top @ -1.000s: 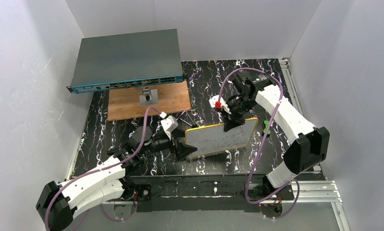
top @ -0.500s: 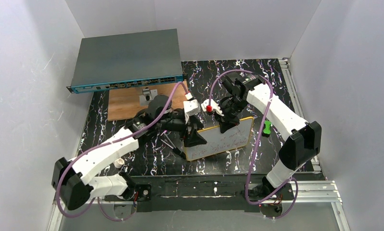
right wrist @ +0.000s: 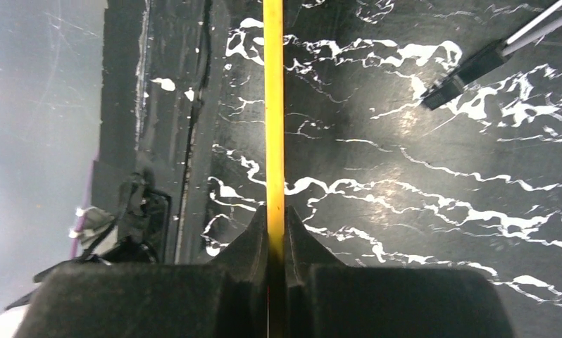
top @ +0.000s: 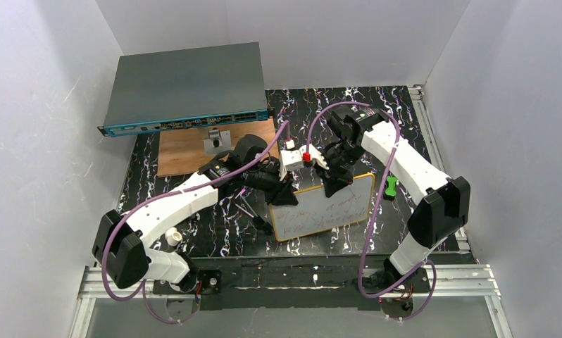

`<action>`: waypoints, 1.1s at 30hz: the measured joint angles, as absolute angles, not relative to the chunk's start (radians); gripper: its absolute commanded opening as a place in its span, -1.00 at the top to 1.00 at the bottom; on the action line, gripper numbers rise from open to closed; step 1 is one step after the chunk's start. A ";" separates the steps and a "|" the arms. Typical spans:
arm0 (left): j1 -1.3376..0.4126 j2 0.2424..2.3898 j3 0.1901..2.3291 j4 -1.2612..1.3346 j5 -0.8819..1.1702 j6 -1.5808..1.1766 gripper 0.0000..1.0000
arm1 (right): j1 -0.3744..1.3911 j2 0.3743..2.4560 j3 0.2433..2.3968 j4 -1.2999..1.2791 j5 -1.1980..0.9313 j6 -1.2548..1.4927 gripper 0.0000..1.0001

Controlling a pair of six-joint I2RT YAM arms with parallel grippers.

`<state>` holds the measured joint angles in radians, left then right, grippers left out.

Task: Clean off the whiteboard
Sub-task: Adjust the whiteboard at the center of the board.

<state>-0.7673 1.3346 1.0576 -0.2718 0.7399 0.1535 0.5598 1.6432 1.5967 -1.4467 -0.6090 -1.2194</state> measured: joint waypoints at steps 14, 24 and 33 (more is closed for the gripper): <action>-0.763 1.339 1.056 -0.289 0.710 0.187 0.92 | 0.559 1.660 1.603 -1.467 -0.610 -1.207 0.97; -0.762 1.309 1.022 -0.264 0.661 0.183 1.00 | 0.564 1.660 1.602 -1.444 -0.605 -1.146 0.59; -0.776 1.172 0.937 -0.263 0.556 0.170 1.00 | 0.516 1.651 1.602 -1.349 -0.697 -1.042 0.04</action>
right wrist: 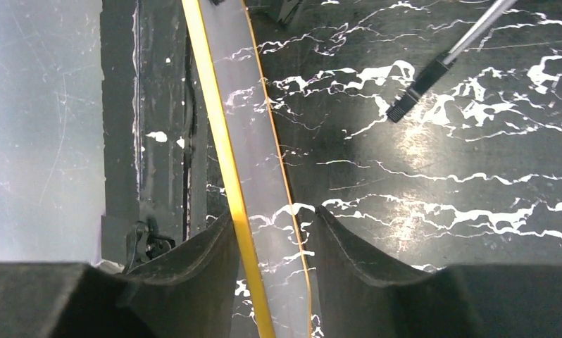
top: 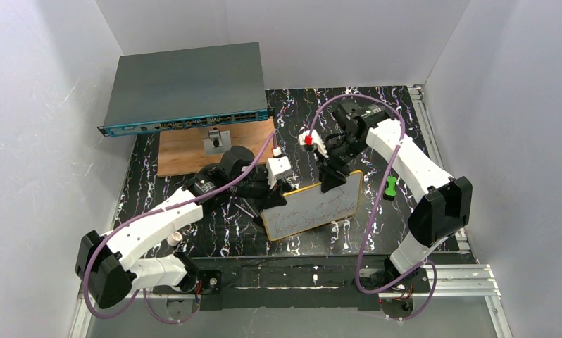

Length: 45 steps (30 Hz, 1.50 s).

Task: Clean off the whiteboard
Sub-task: Adjust the whiteboard at the center of the board.

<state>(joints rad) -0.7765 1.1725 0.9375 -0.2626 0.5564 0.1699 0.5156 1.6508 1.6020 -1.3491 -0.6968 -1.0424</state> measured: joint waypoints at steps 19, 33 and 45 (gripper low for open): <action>-0.818 1.222 1.013 -0.356 0.489 0.211 0.36 | 0.419 1.531 1.478 -1.384 -0.767 -1.225 0.97; -0.842 1.332 1.087 -0.368 0.513 0.216 1.00 | 0.421 1.519 1.464 -1.362 -0.772 -1.217 0.88; -0.860 1.249 1.038 -0.382 0.432 0.162 1.00 | 0.205 1.514 1.612 -1.293 -0.904 -1.064 -0.42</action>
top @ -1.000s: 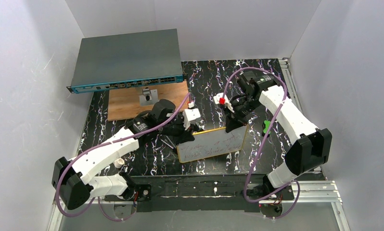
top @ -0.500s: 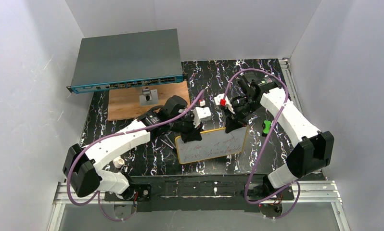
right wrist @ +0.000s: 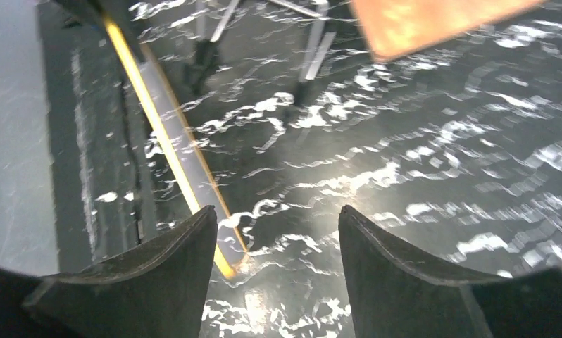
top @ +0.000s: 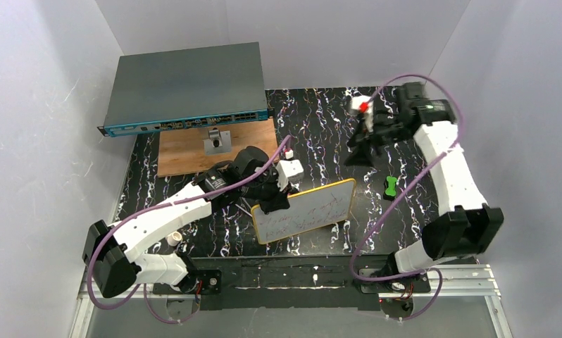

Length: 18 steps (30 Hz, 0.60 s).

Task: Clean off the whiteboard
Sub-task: Adjust the whiteboard at the center of the board, then pick up the whiteboard eraser from the center of the board.

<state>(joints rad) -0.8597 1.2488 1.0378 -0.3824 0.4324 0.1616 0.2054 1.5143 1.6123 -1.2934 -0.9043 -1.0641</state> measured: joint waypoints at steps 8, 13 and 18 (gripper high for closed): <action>-0.817 1.235 1.028 -0.390 0.427 0.046 1.00 | -0.059 1.114 1.172 -0.848 -0.757 -0.718 -0.87; -0.774 1.259 1.054 -0.401 0.454 -0.005 1.00 | -0.079 1.212 0.966 -0.699 -0.476 -0.531 -0.60; -0.755 1.287 1.075 -0.397 0.456 -0.019 1.00 | -0.131 1.354 0.909 -0.579 -0.232 -0.330 -0.53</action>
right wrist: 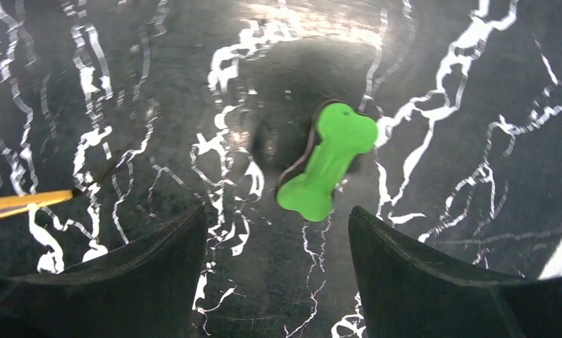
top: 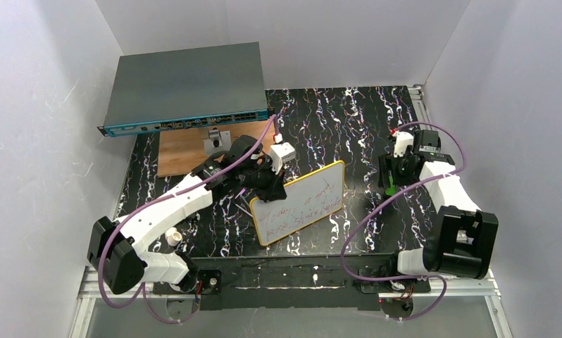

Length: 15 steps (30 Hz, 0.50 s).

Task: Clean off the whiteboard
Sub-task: Pick up the whiteboard eraser from the center of the board.

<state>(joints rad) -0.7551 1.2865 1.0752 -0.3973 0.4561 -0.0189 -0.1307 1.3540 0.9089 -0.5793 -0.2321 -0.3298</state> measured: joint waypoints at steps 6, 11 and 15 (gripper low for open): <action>-0.755 1.287 1.056 -0.339 0.429 -0.019 1.00 | -0.132 1.458 0.914 -0.493 -0.083 -0.204 -0.39; -0.754 1.288 1.042 -0.308 0.424 -0.019 1.00 | -0.131 1.594 0.967 -0.487 -0.024 -0.159 -0.27; -0.754 1.288 1.037 -0.294 0.424 -0.019 1.00 | -0.131 1.635 0.981 -0.479 0.003 -0.144 -0.14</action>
